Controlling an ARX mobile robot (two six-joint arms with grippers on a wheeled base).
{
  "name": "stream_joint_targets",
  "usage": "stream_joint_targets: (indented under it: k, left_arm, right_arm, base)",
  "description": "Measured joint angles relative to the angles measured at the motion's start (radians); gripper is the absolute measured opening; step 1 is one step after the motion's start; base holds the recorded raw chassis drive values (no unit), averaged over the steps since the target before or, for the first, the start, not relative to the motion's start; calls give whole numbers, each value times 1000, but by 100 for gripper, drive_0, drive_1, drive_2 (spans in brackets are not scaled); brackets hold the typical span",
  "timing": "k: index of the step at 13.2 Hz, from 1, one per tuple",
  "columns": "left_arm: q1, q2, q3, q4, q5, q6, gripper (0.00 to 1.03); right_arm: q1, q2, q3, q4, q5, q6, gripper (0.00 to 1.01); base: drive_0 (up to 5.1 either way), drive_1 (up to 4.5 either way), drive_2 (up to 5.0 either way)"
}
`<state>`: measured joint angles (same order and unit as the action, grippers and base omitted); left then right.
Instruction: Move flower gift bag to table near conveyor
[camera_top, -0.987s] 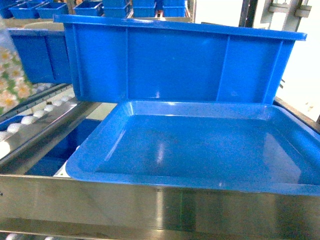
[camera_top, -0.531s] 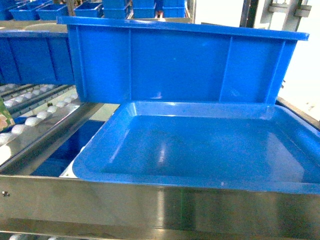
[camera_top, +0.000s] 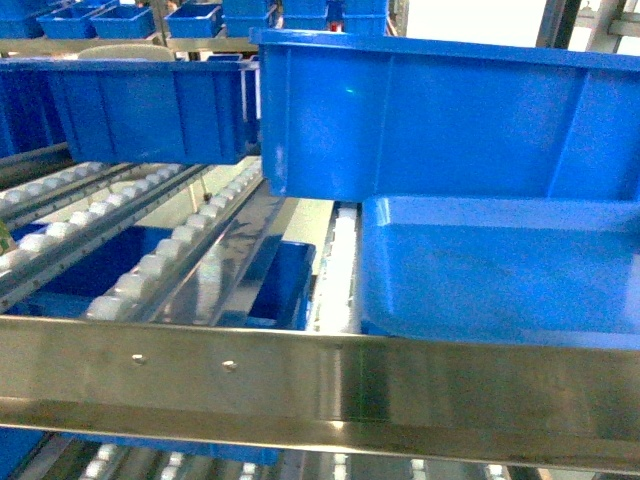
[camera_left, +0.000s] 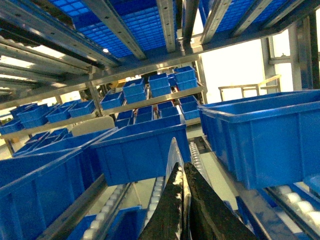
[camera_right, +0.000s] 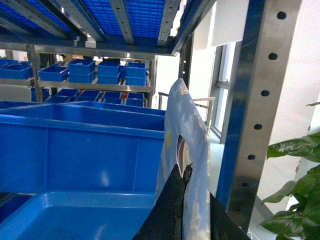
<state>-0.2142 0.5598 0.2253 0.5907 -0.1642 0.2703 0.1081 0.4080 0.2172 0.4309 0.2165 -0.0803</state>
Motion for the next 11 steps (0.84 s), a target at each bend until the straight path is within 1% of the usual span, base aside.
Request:
stream_joint_targets:
  k: [11]
  left_arm:
    - [0,0,0,0,0,0,2]
  right_arm:
    - [0,-4,0,1,0,0,2]
  base:
    - [-488,138,340]
